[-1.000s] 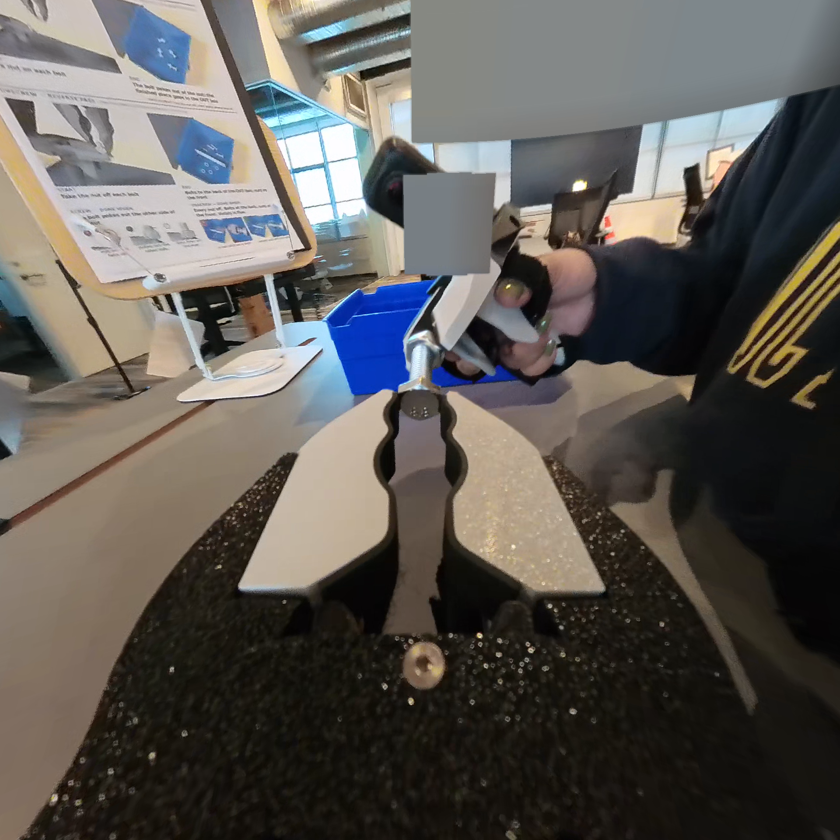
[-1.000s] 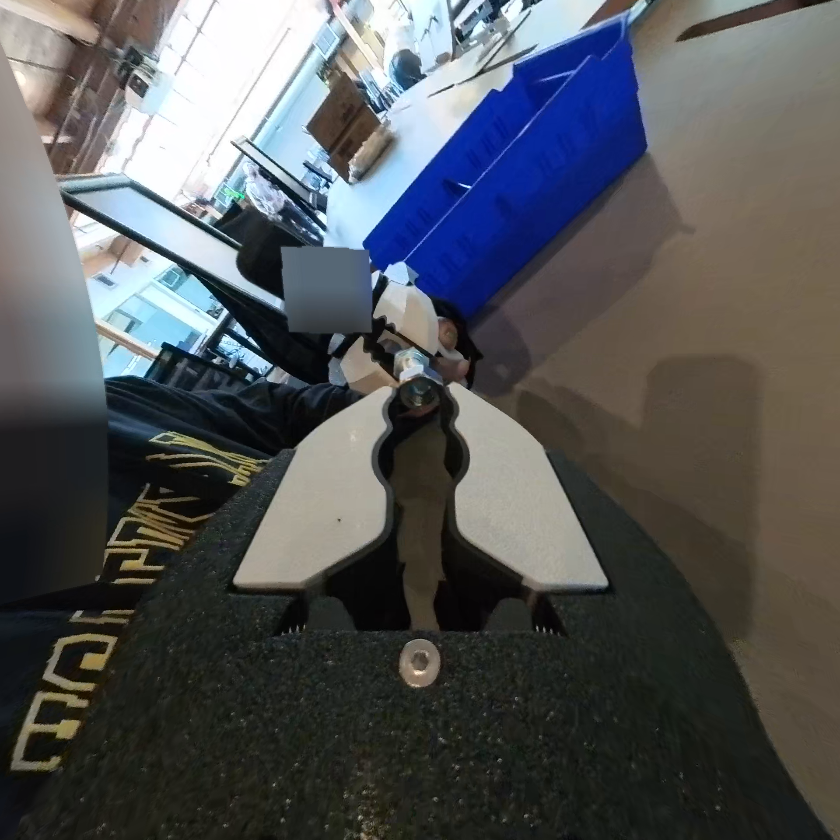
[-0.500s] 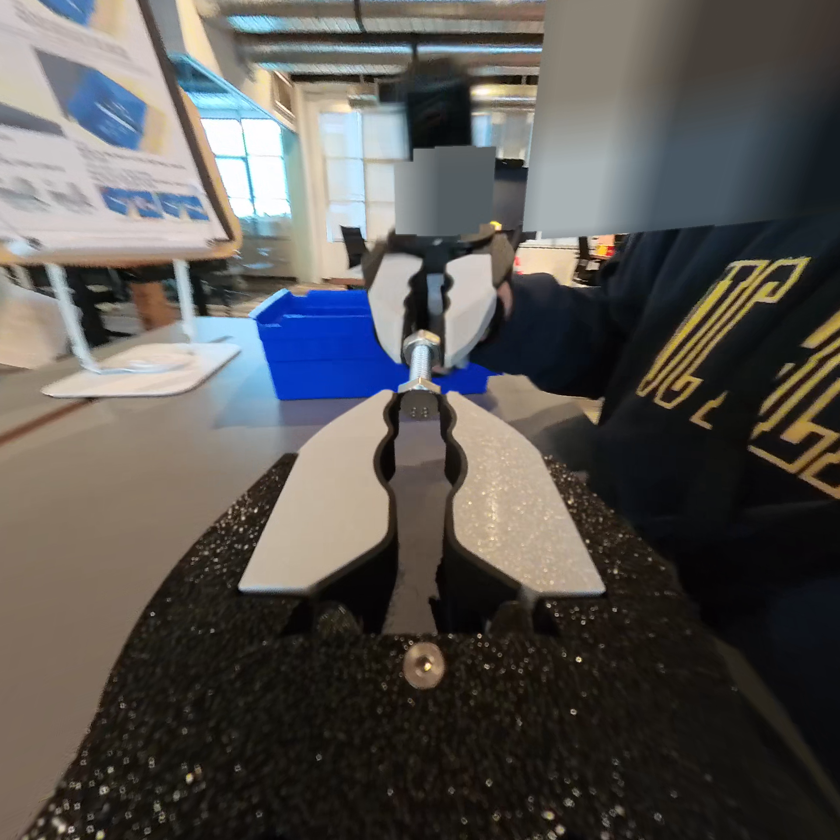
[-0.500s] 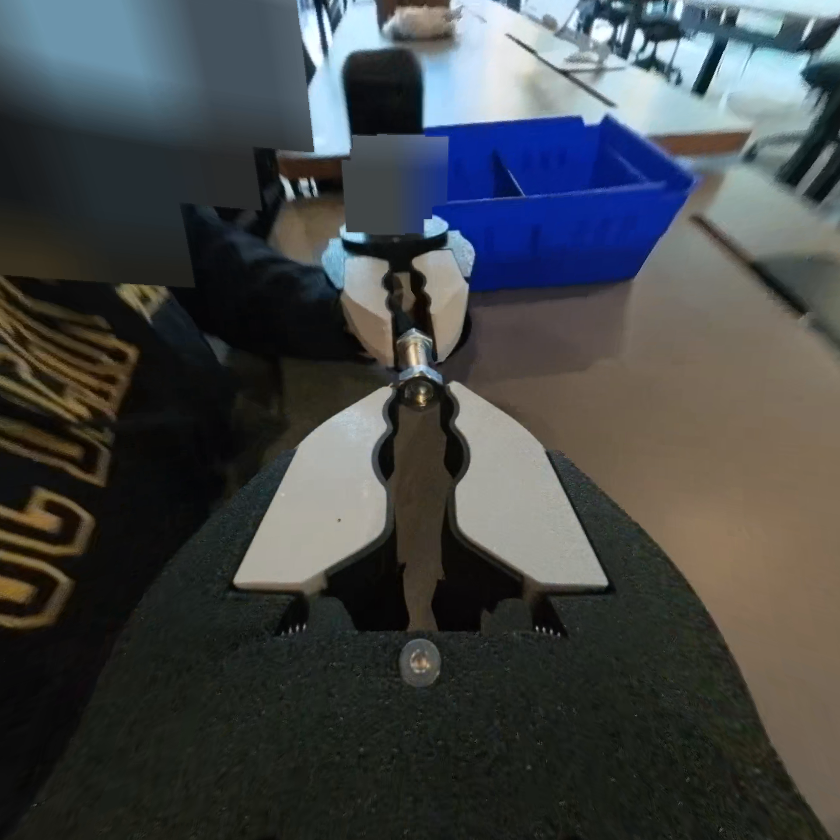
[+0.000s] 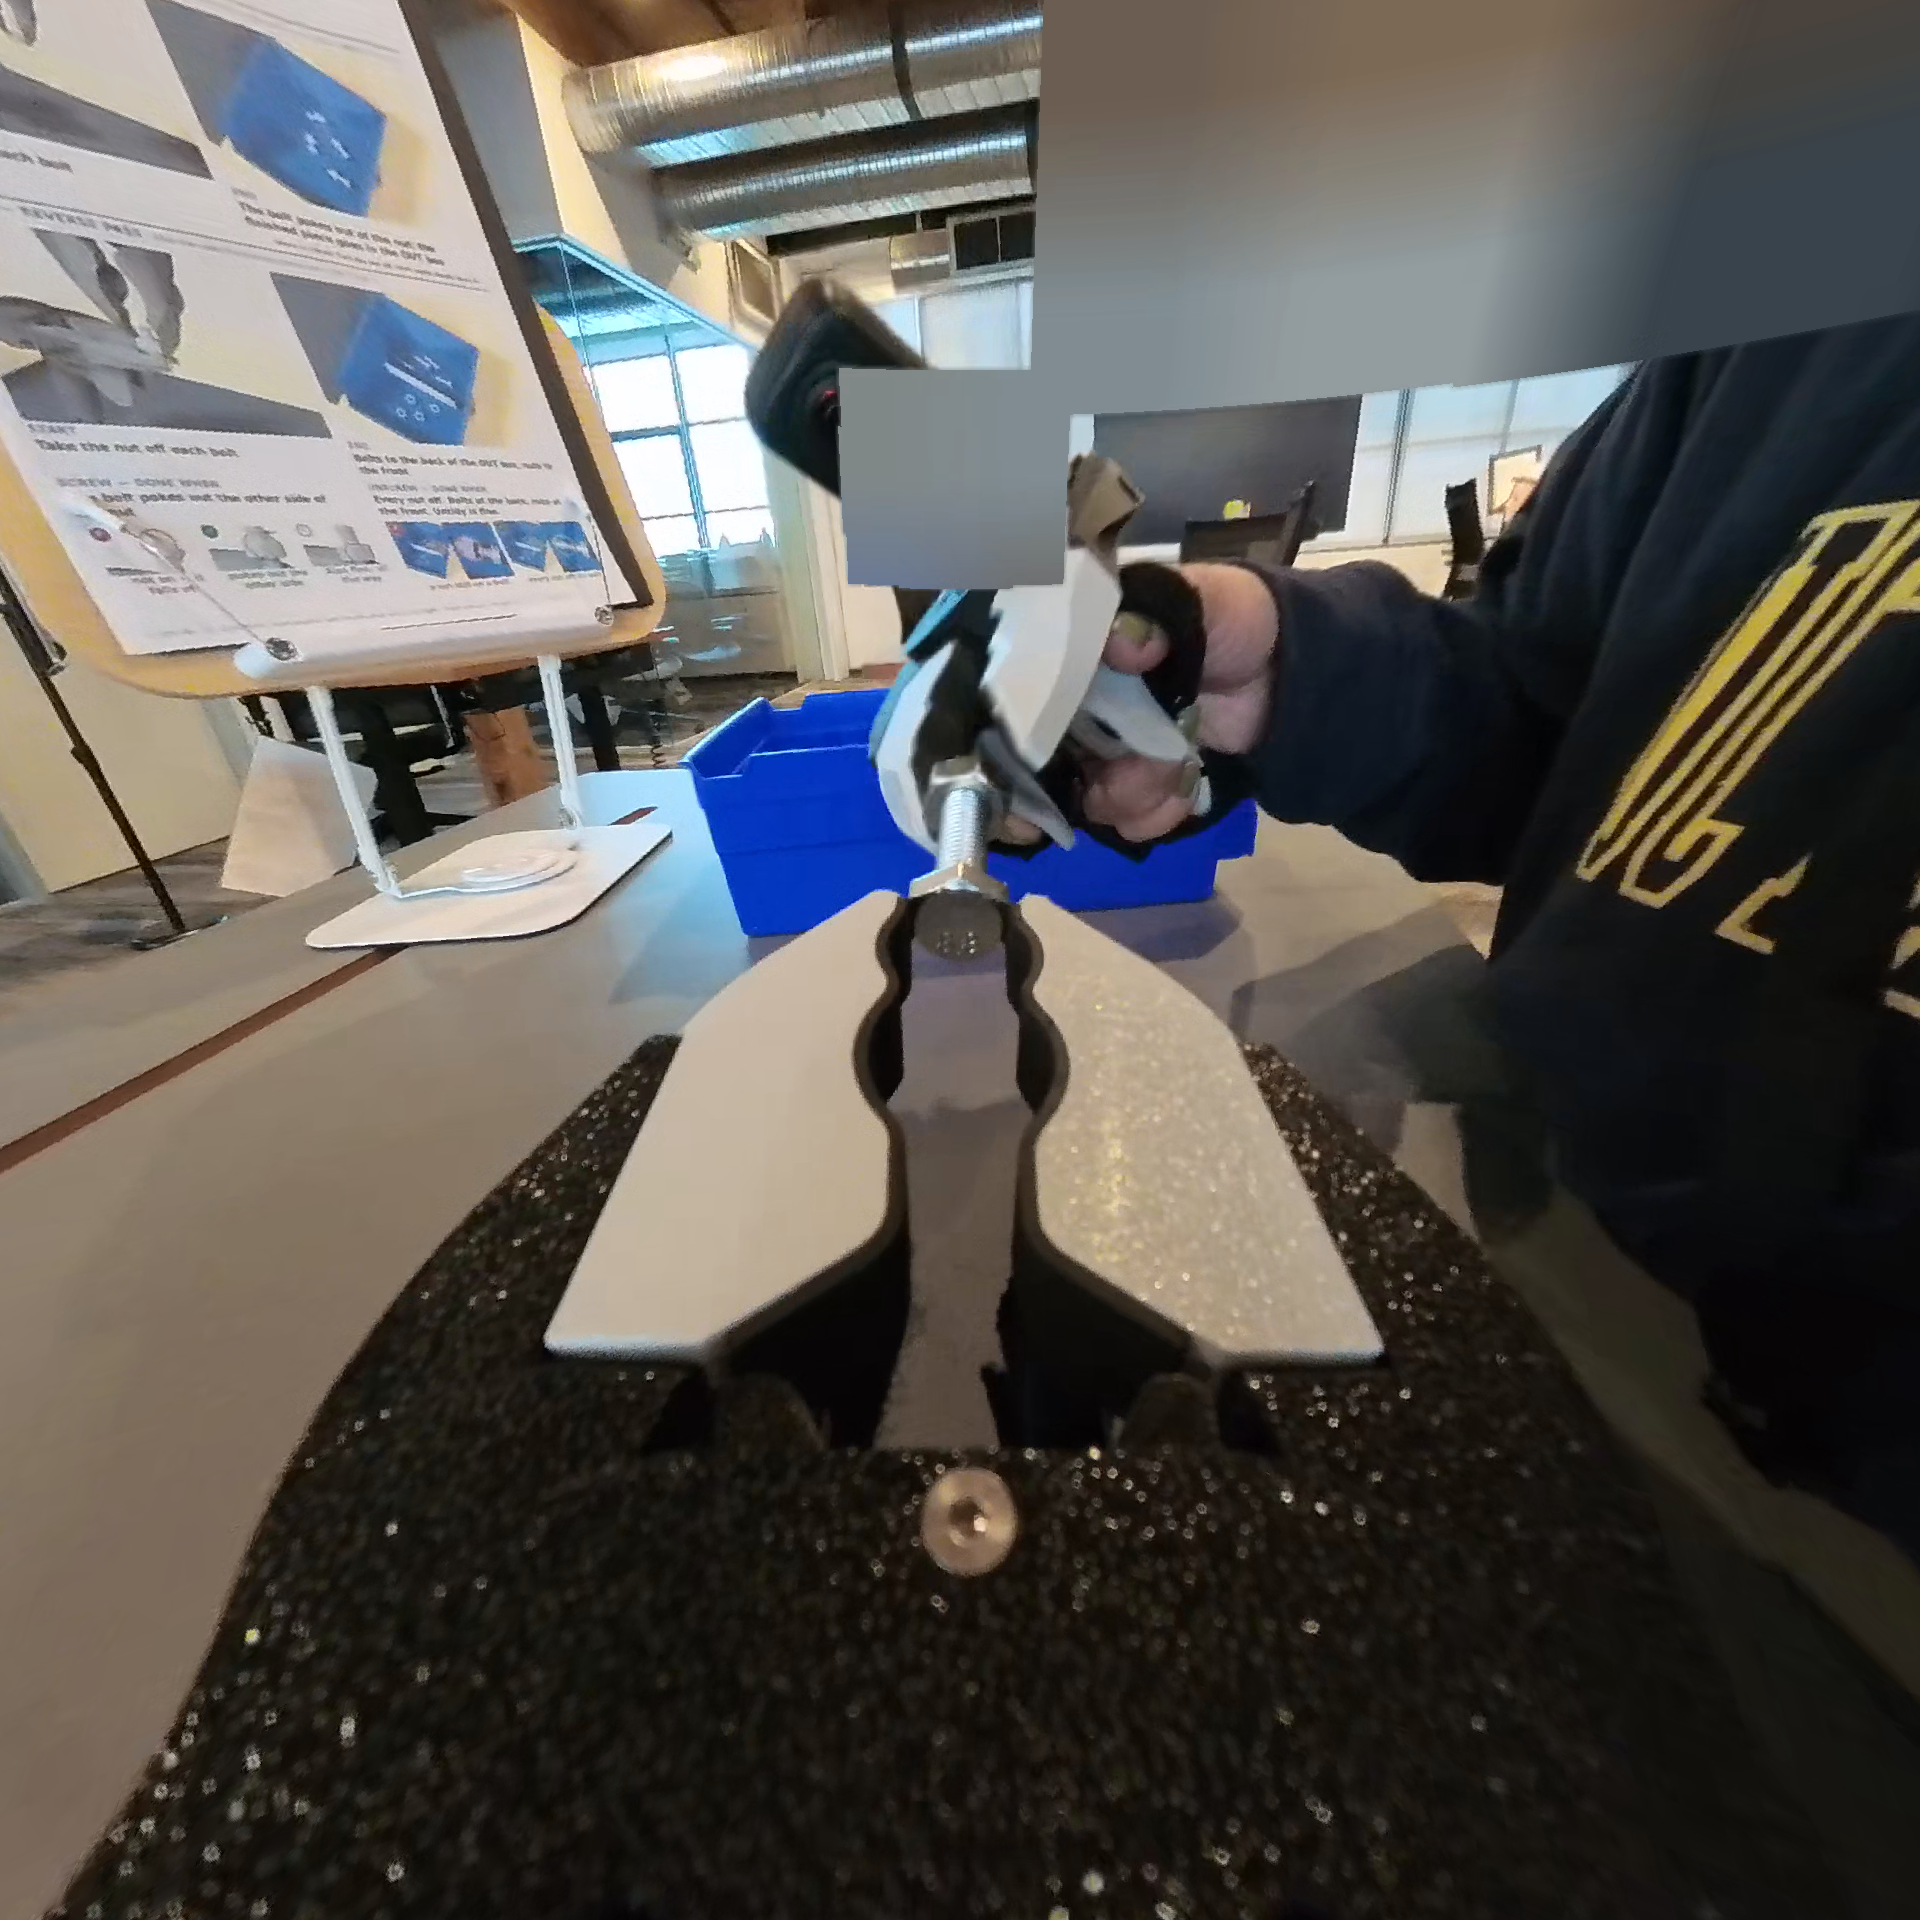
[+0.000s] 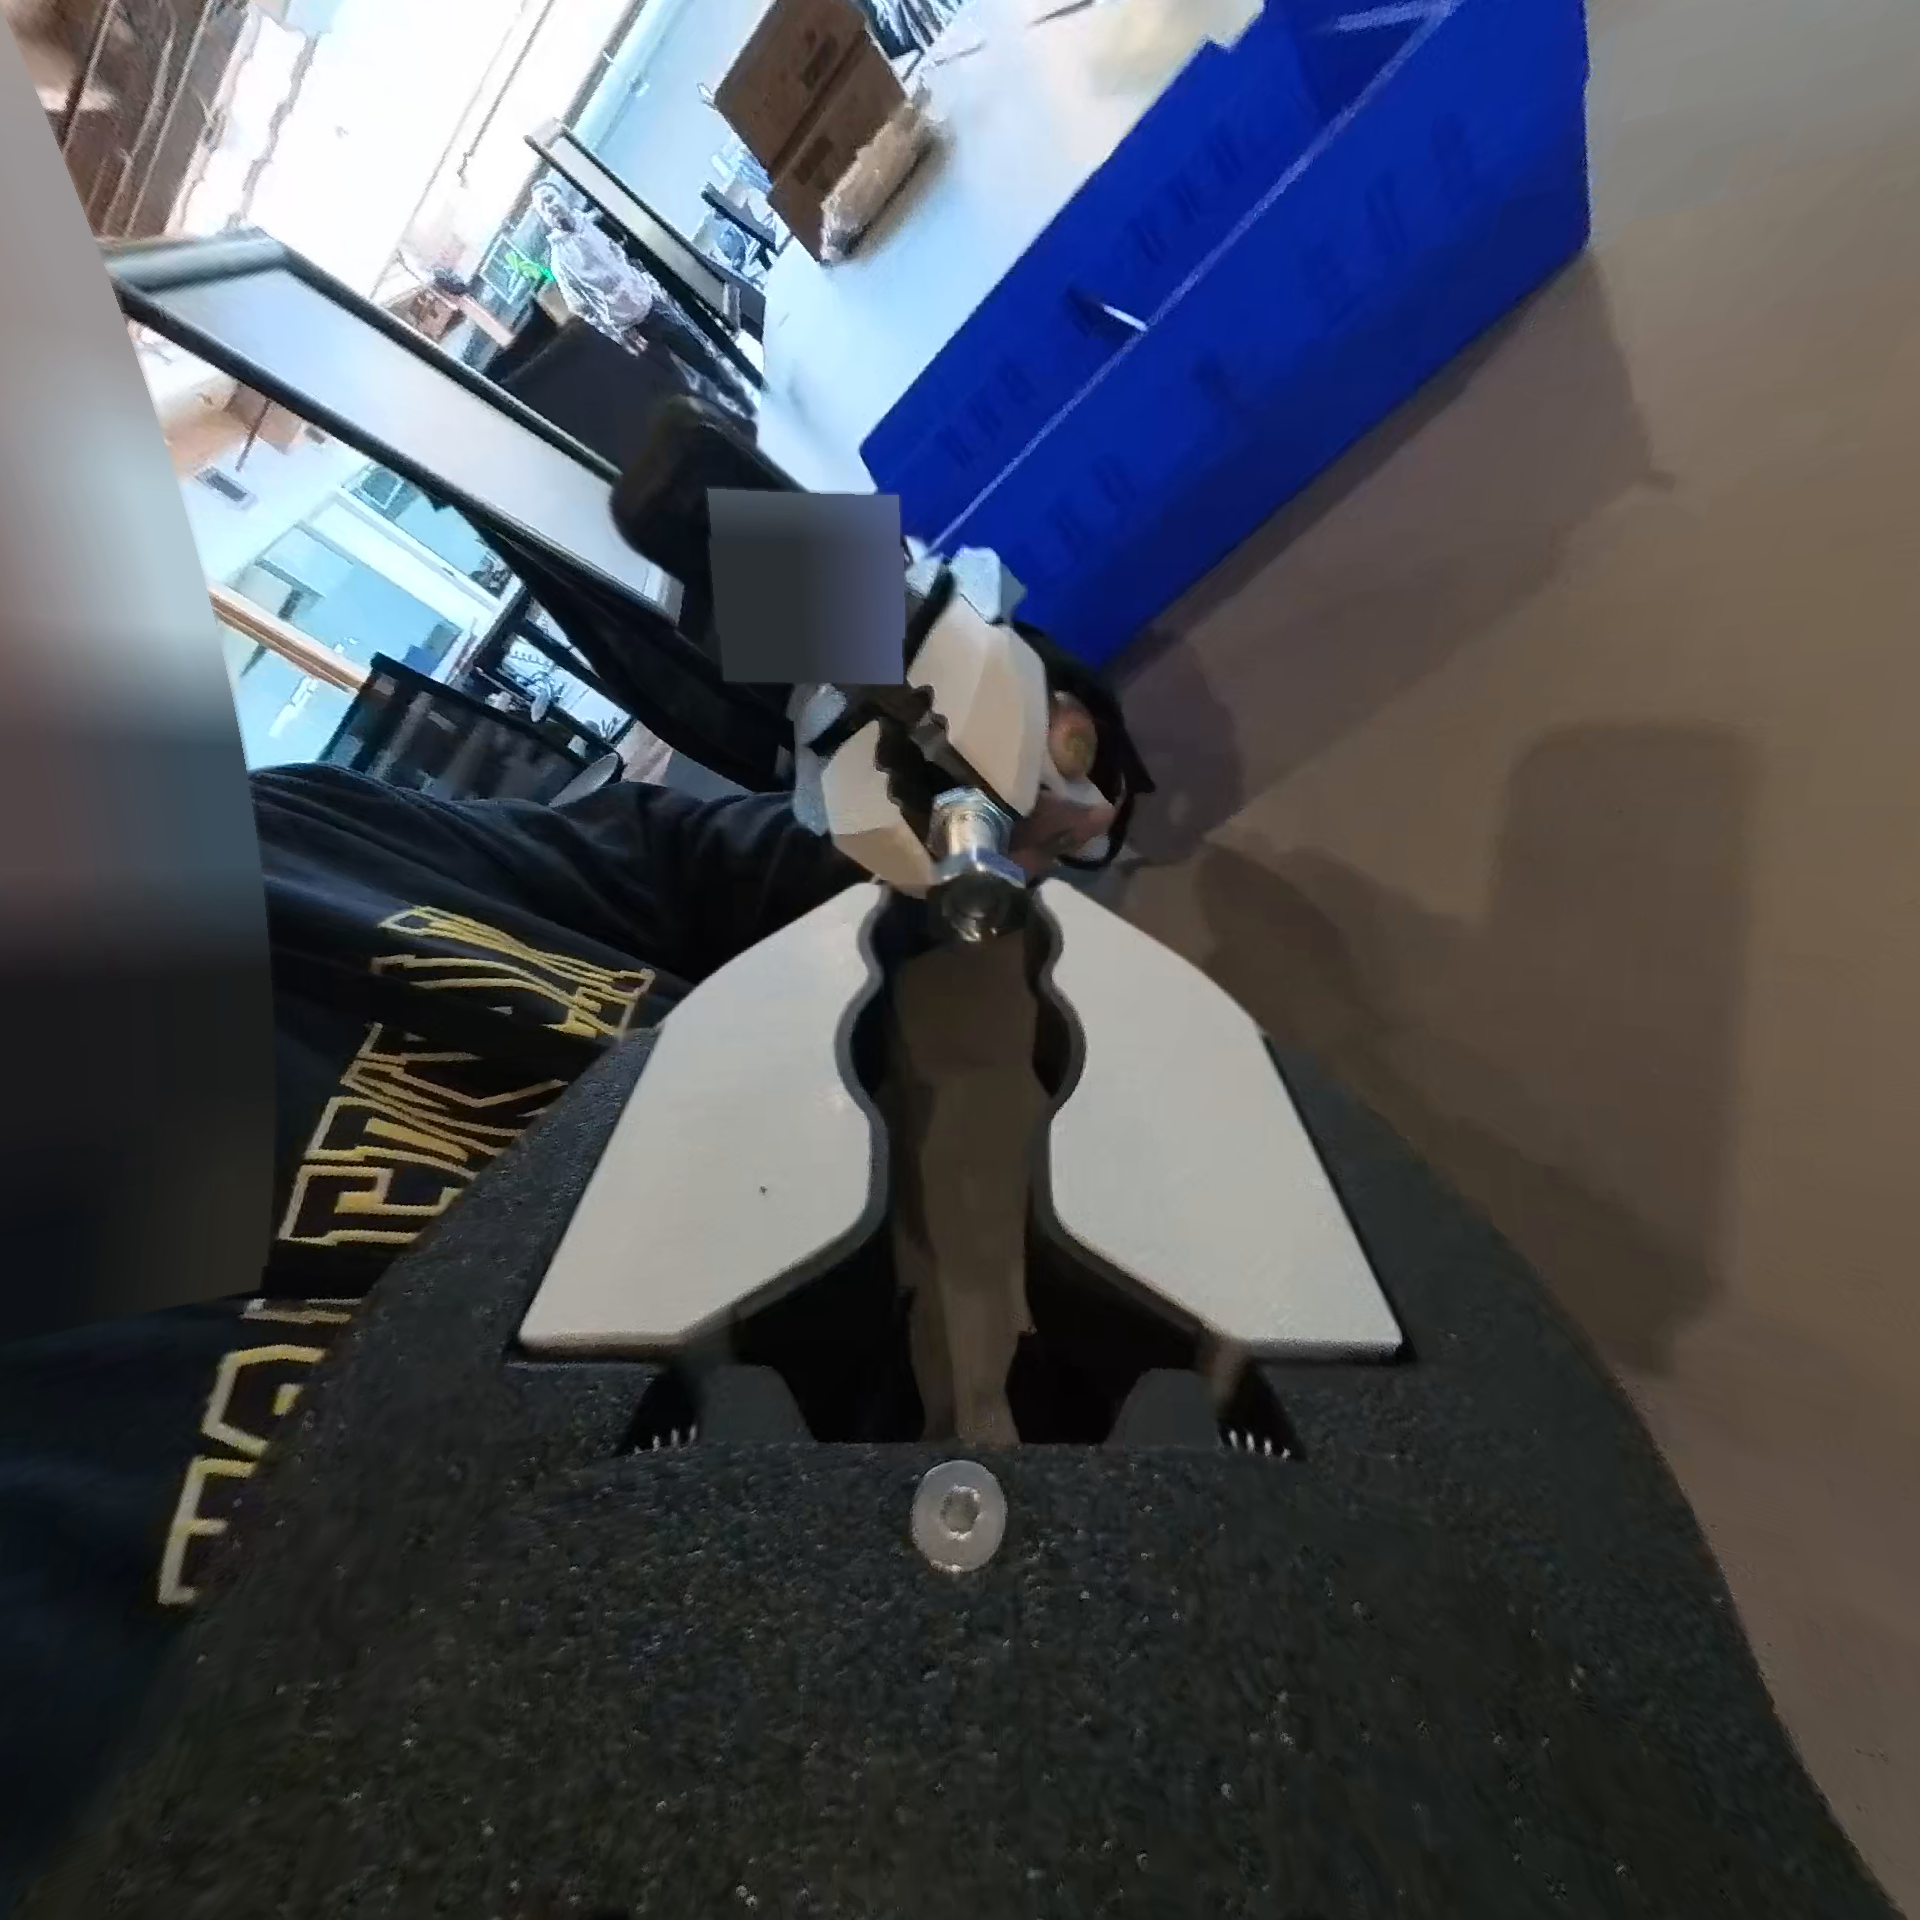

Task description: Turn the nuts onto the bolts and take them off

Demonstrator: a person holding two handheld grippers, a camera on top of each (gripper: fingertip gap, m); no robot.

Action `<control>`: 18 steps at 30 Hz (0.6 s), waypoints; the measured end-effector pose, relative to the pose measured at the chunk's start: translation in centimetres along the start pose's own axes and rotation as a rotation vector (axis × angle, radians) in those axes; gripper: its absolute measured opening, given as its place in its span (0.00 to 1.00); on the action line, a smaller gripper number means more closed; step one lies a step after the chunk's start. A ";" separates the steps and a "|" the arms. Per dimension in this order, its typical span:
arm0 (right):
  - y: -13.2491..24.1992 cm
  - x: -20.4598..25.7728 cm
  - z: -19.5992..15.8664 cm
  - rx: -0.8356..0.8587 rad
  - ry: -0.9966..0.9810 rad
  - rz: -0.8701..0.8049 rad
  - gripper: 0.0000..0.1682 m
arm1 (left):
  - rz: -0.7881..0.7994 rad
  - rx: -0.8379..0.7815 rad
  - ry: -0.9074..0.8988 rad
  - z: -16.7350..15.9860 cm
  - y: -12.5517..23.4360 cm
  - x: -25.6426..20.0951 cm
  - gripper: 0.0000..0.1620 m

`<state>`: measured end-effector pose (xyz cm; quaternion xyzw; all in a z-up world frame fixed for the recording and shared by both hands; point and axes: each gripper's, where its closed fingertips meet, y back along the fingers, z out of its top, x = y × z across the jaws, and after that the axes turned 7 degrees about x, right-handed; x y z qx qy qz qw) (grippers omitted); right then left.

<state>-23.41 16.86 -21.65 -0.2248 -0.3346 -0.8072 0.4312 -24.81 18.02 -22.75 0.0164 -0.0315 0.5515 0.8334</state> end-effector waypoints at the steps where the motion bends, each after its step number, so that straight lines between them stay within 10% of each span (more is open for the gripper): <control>1: 0.0 0.1 0.1 0.001 0.011 -0.010 0.15 | 0.001 -0.004 0.005 0.0 0.0 0.1 0.10; 18: -1.9 -3.6 -2.3 0.058 0.327 -0.274 0.13 | 0.267 0.010 0.032 -0.4 1.5 3.8 0.10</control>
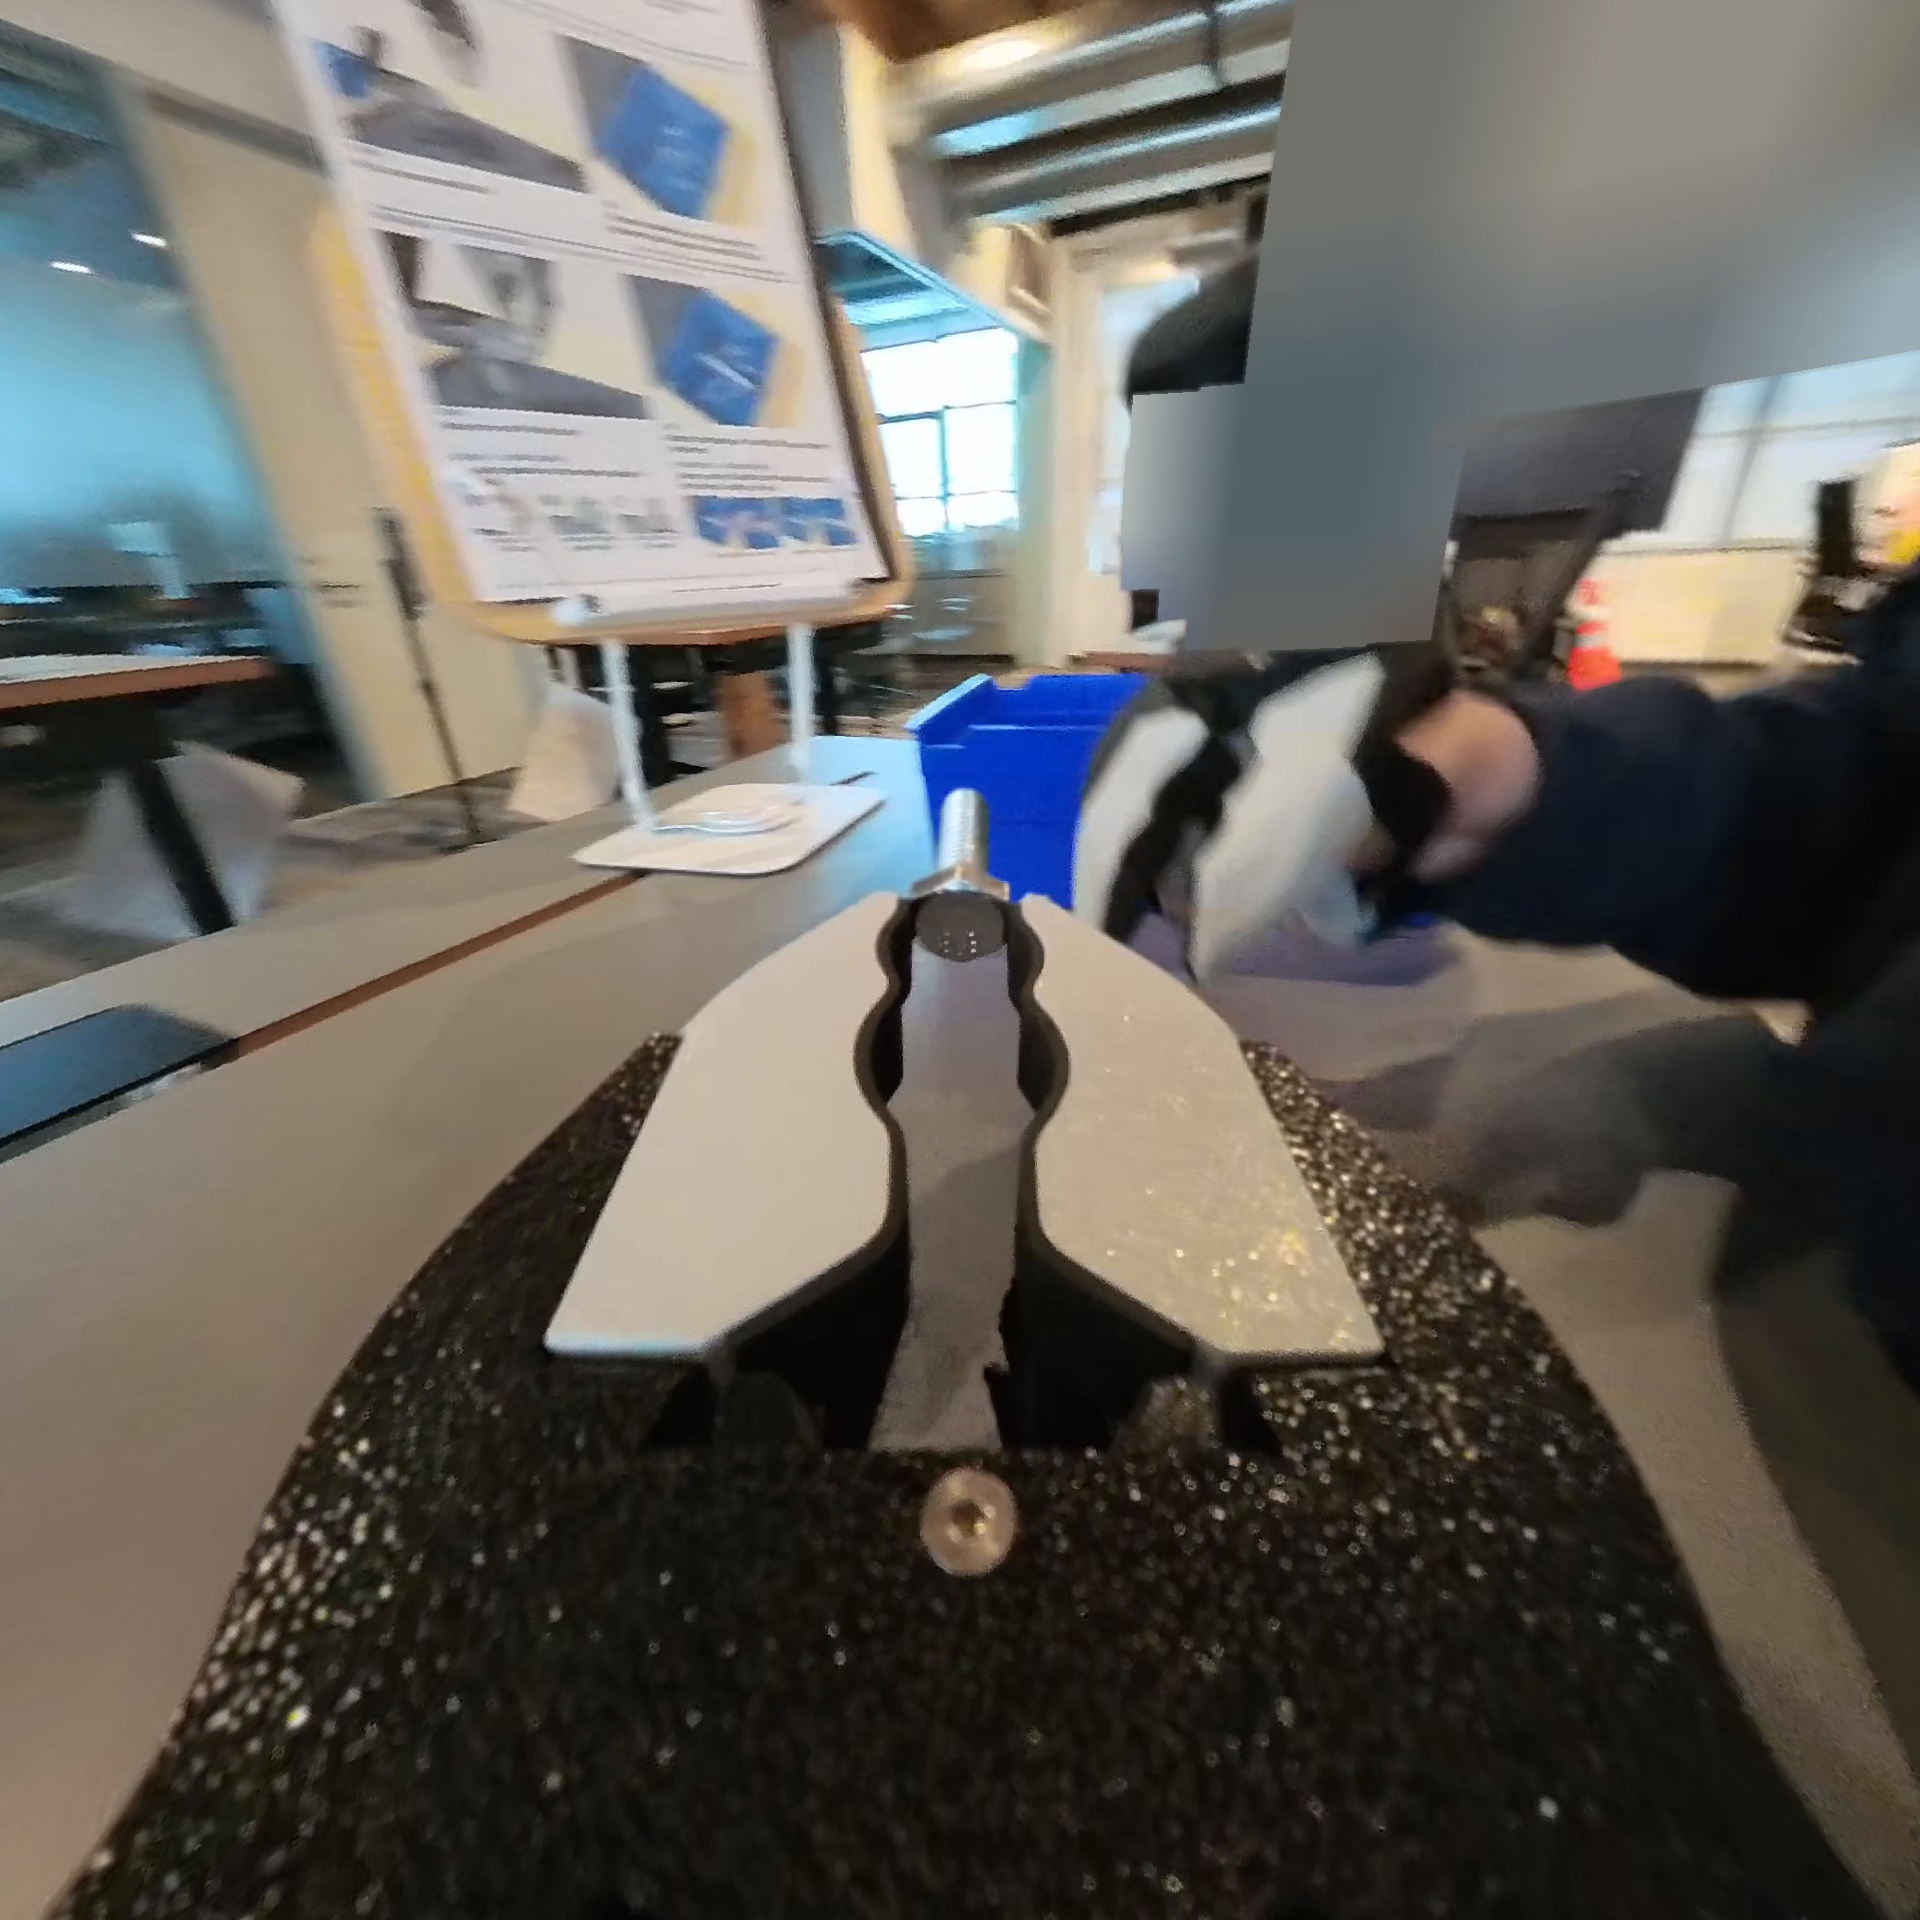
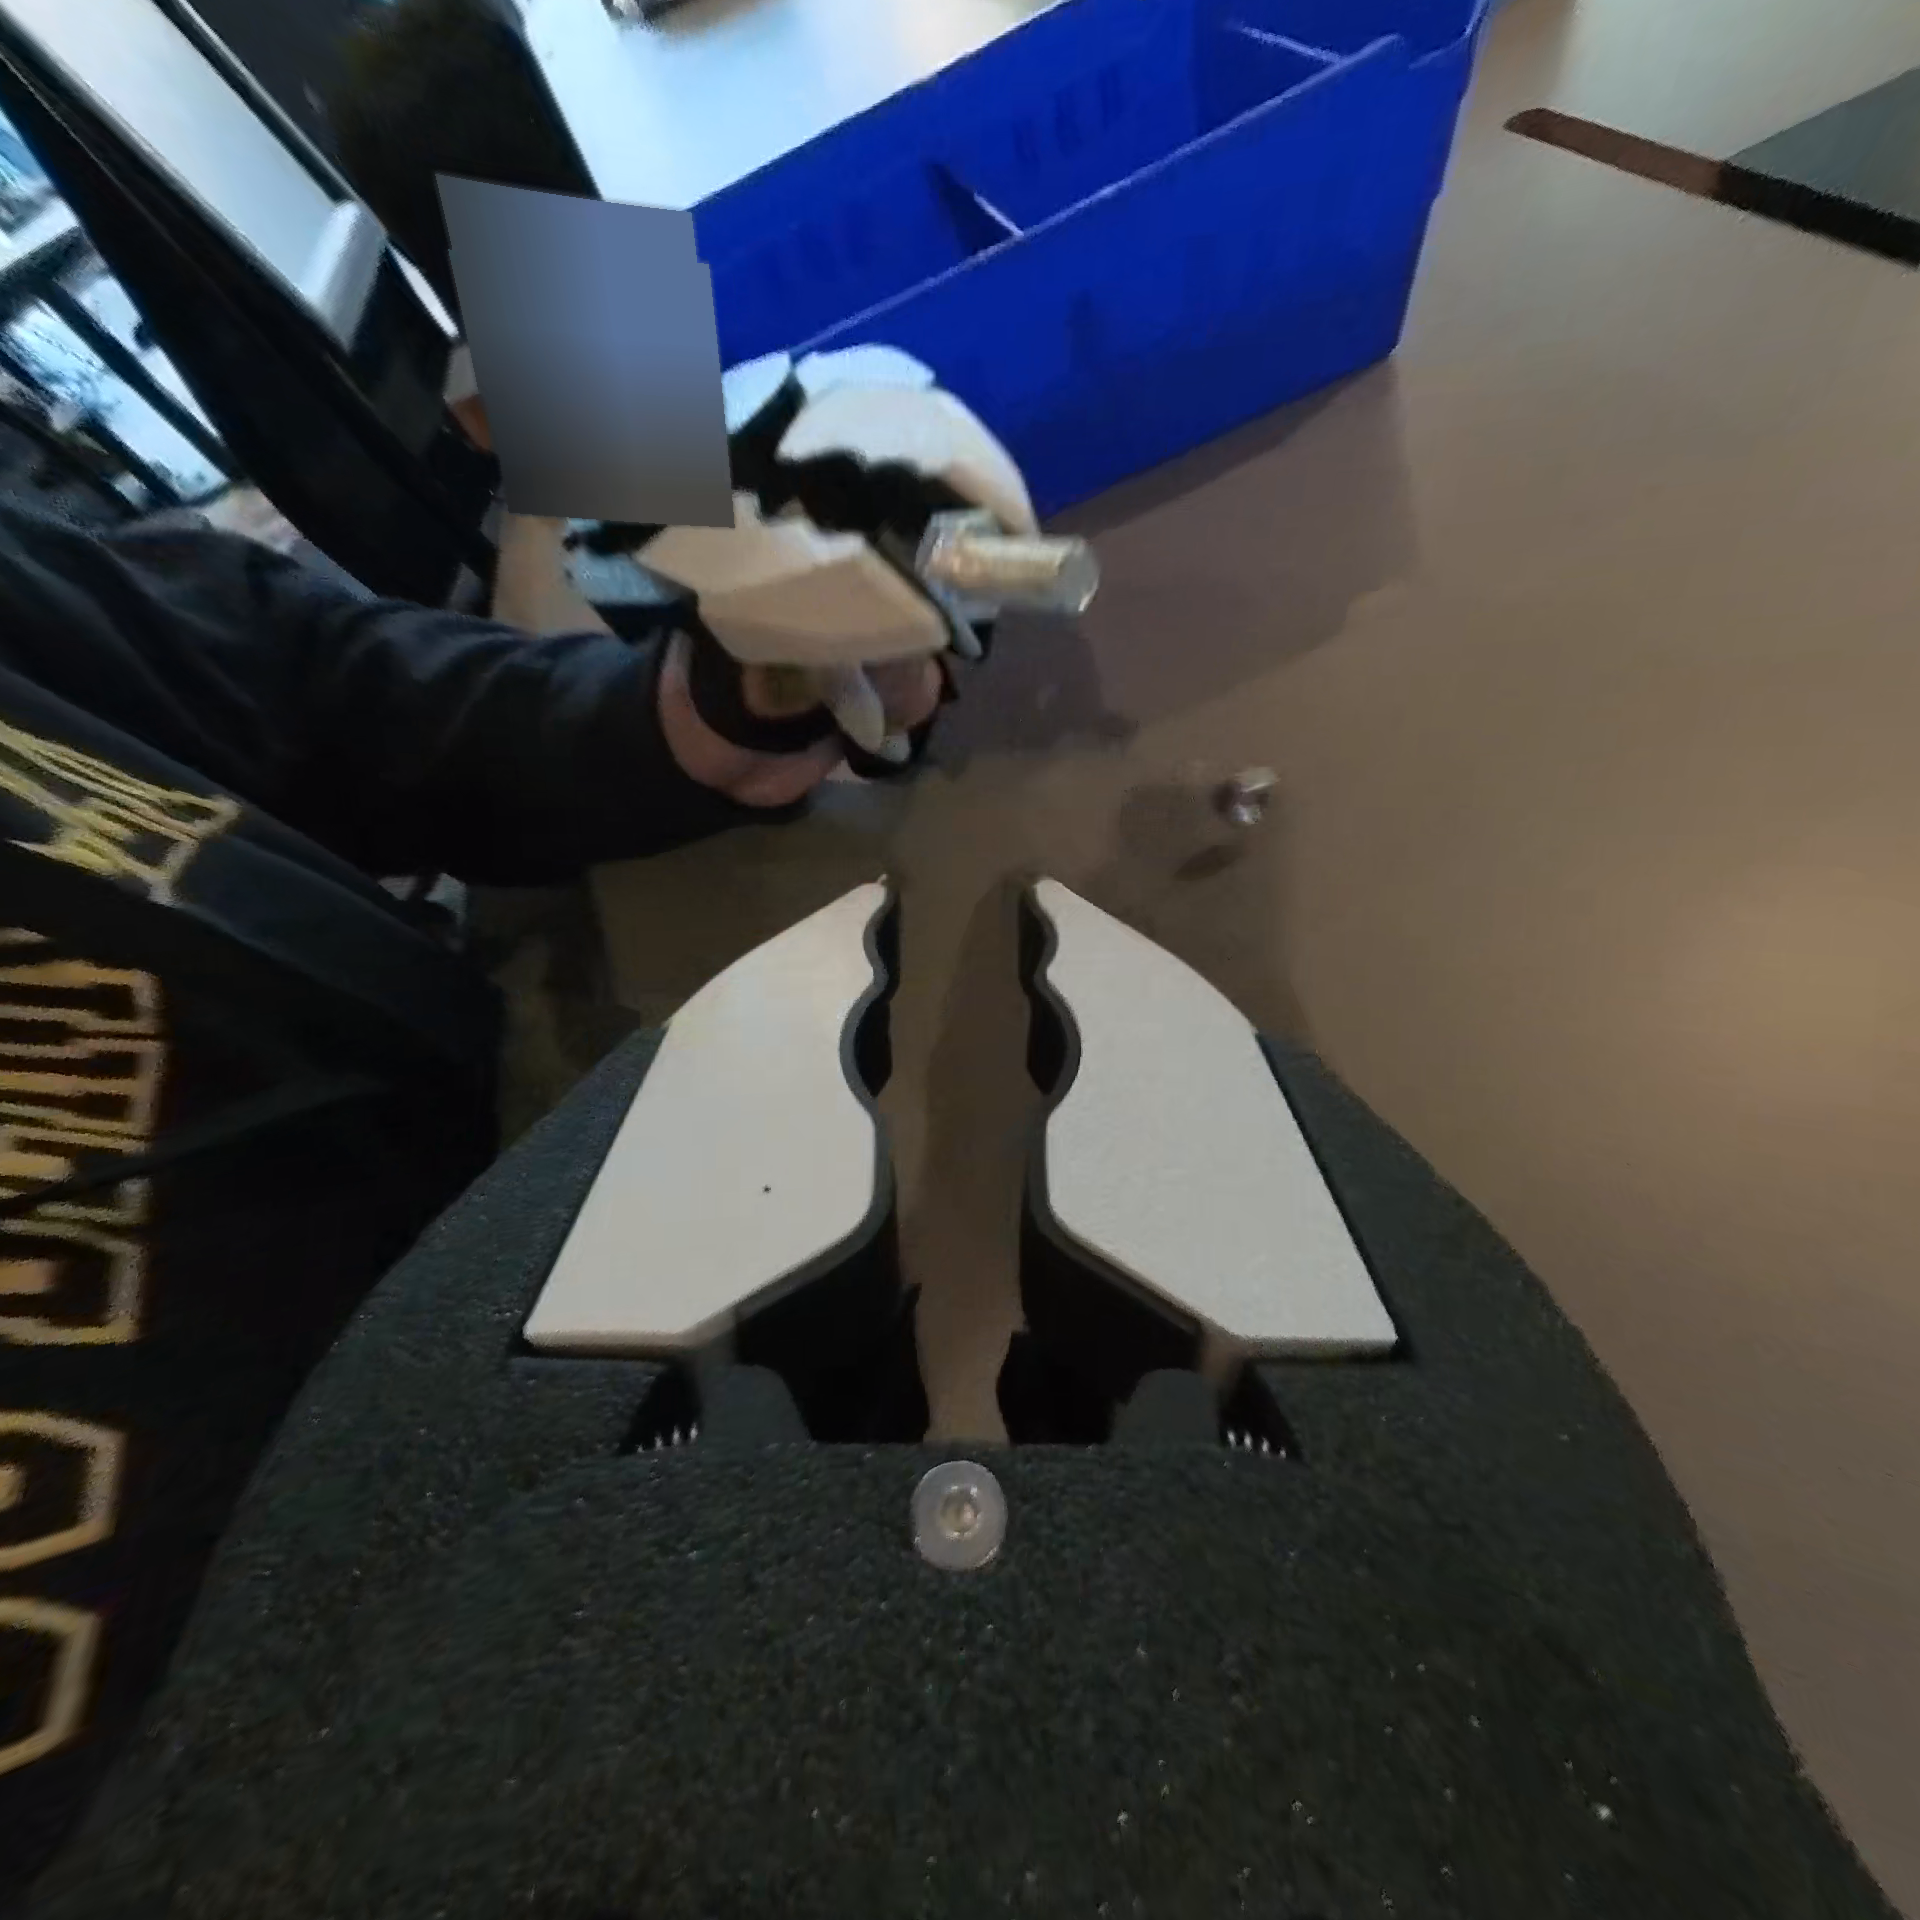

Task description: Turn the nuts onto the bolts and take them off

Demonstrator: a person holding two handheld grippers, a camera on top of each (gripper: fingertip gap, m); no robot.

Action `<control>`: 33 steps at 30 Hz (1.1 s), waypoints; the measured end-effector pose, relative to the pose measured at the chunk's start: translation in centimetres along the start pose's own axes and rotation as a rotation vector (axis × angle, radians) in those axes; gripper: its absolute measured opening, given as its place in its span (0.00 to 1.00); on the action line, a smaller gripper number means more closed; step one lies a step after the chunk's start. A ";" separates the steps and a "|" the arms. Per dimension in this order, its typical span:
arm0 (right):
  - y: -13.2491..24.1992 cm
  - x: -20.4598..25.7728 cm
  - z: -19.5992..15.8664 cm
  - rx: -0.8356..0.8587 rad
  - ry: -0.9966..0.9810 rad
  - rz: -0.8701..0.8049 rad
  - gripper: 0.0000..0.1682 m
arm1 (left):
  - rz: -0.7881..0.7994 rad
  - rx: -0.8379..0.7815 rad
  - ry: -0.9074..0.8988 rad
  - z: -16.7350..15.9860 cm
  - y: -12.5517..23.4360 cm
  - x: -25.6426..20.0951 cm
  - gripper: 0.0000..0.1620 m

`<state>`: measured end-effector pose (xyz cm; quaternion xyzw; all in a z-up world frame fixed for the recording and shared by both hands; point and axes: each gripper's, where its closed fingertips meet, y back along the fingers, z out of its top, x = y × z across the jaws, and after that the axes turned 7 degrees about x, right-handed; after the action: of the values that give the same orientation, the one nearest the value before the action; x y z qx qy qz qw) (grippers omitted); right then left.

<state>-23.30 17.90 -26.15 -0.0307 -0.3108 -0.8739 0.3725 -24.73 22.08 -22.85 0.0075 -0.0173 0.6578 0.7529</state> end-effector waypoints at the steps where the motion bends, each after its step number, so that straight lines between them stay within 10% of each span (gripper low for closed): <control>1: -0.6 -0.1 -0.4 -0.005 0.027 -0.010 0.14 | 0.019 -0.009 0.006 0.1 0.2 0.3 0.10; 11: -3.6 -2.8 0.0 -0.065 0.241 -0.143 0.21 | 0.027 -0.073 0.049 1.0 1.3 1.0 0.10; 21: -1.0 0.3 6.3 -0.489 0.024 0.291 0.11 | -0.133 -0.071 0.073 0.7 0.5 -1.0 0.10; 29: -1.6 -1.7 5.9 -0.358 0.125 0.109 0.06 | -0.065 0.014 0.129 -0.7 0.0 0.6 0.17; 33: -3.0 -6.1 2.1 0.040 0.178 -0.141 0.06 | 0.090 0.077 0.074 -1.1 0.3 2.6 0.26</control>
<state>-21.31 24.52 -27.78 0.0764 -0.2951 -0.8910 0.3365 -24.71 24.74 -23.91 0.0114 0.0353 0.6909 0.7220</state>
